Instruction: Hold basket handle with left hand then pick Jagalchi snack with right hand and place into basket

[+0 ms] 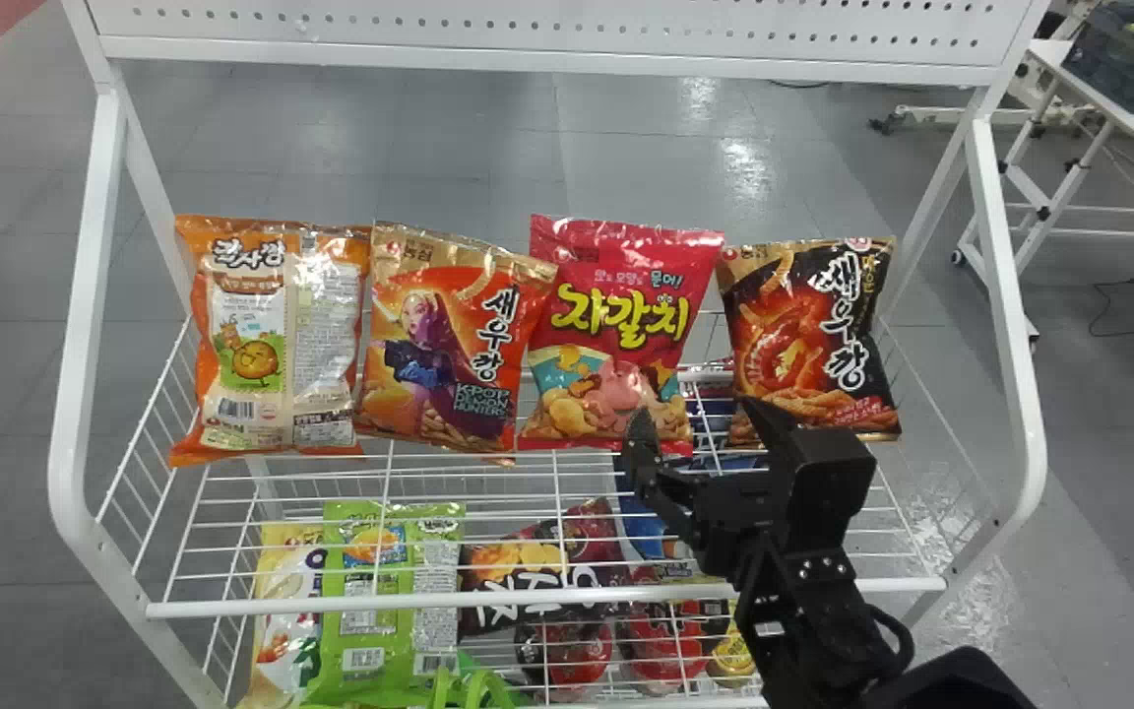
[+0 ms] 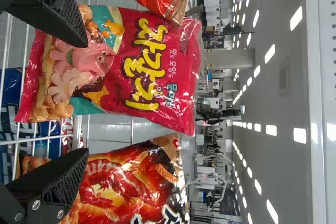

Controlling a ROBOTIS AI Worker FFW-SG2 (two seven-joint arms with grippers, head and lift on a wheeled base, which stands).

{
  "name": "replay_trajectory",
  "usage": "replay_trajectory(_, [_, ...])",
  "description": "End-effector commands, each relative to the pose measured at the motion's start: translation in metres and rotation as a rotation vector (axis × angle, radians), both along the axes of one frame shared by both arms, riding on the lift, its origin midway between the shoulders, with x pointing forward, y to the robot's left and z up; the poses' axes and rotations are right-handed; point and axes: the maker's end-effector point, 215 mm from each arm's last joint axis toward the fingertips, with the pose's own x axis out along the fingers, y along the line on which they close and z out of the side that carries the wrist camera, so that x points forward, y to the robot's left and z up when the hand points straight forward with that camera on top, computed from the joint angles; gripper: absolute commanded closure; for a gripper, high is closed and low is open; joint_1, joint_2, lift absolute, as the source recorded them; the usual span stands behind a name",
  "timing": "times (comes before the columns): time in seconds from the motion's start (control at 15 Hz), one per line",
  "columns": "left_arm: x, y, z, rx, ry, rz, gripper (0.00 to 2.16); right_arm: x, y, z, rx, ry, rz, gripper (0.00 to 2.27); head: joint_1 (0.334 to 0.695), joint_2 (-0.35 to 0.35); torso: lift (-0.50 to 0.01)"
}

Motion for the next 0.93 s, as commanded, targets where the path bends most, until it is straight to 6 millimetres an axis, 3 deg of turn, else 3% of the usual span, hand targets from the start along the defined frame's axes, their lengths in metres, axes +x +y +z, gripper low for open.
replay_trajectory(0.0, [0.001,0.001,-0.002,0.005,0.003,0.001,1.71,0.019,0.008,0.001,-0.018,0.008,0.011,0.09,0.695,-0.07,-0.01])
replay_trajectory(0.53, [0.008,0.001,-0.006,0.012,0.004,0.004,1.71,0.06,0.043,0.0,-0.062,0.039,0.053,0.1,0.695,-0.017,-0.01])
replay_trajectory(0.87, [0.014,0.002,-0.009,0.008,0.006,0.007,1.71,0.078,0.051,-0.001,-0.088,0.039,0.065,0.12,0.695,0.009,-0.01])
